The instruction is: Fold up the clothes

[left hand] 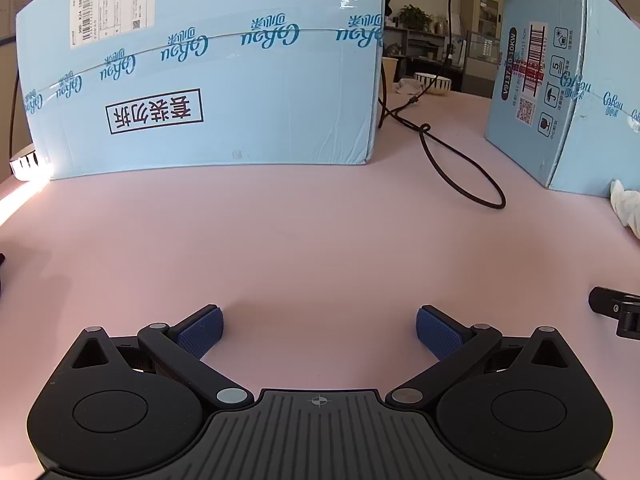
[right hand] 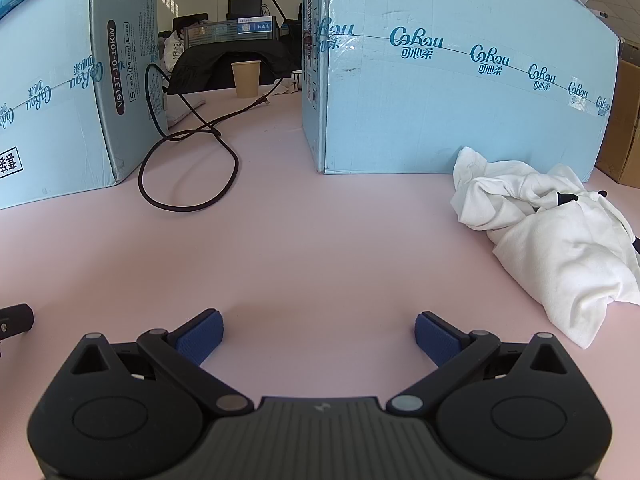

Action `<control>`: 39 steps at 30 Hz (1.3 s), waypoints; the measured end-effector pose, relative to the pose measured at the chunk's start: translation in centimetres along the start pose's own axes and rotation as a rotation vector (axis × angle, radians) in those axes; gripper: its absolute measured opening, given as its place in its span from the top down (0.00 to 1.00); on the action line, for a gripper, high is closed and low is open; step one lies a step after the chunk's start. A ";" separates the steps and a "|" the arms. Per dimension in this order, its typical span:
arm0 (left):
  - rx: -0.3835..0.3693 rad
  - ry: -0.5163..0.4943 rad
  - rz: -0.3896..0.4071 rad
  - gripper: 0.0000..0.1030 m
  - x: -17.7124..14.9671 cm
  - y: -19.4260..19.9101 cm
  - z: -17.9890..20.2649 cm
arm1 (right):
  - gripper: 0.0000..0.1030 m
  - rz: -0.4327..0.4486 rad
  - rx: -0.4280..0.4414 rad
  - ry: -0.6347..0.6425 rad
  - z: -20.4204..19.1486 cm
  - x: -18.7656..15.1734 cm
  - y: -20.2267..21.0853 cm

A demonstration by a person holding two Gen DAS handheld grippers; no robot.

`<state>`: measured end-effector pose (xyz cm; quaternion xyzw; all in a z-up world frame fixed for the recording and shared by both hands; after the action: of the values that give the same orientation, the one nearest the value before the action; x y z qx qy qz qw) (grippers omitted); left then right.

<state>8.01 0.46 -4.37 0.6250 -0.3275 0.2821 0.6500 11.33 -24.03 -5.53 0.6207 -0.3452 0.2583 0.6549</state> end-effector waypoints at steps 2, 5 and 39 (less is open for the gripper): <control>-0.001 0.001 0.000 0.00 0.0 0.0 0.0 | 0.00 0.000 0.000 0.000 0.0 0.0 0.0; -0.003 0.003 0.001 0.00 0.0 0.0 0.0 | 0.00 0.000 0.000 0.000 0.0 0.0 0.0; -0.008 0.007 0.003 0.00 0.1 0.1 -0.1 | 0.00 0.000 -0.001 0.000 0.0 0.0 0.0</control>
<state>7.99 0.60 -4.26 0.6208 -0.3271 0.2839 0.6534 11.34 -24.01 -5.56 0.6205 -0.3454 0.2582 0.6550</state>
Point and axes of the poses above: each gripper's, at about its wrist camera, not at the fingertips, and y roughly against the way its jaws point, z to its right, x to its top, the point moved 7 cm from there along -y, roughly the way its jaws point, and after that the axes turned 1 degree about -y, right-handed, at the moved point
